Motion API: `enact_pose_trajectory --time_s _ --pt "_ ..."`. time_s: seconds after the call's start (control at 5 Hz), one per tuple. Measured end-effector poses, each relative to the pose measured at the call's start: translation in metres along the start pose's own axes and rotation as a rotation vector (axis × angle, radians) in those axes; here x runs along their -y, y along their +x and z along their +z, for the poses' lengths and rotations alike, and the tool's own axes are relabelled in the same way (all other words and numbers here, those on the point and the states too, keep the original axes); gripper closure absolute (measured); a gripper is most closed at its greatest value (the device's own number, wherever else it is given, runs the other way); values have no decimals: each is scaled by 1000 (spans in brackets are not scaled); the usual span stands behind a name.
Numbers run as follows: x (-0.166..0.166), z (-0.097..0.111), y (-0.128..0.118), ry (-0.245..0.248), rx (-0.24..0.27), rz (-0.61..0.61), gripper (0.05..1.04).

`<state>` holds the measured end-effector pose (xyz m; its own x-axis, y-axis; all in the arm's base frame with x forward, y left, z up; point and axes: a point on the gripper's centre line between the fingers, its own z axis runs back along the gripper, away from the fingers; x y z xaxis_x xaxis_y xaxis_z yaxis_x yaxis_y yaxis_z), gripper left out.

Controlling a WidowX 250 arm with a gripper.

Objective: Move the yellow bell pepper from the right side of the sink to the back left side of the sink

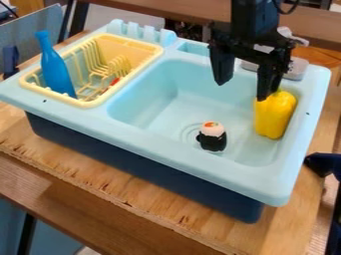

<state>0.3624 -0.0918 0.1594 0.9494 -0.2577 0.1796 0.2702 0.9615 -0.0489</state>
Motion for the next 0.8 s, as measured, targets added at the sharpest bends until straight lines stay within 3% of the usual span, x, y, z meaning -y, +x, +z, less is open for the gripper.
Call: enact_pose_trajectory --time_s 0.2,0.8 --pt "-5 -11 19 9 -31 -9 83" --pt "13 -13 43 -52 6 -24 83"
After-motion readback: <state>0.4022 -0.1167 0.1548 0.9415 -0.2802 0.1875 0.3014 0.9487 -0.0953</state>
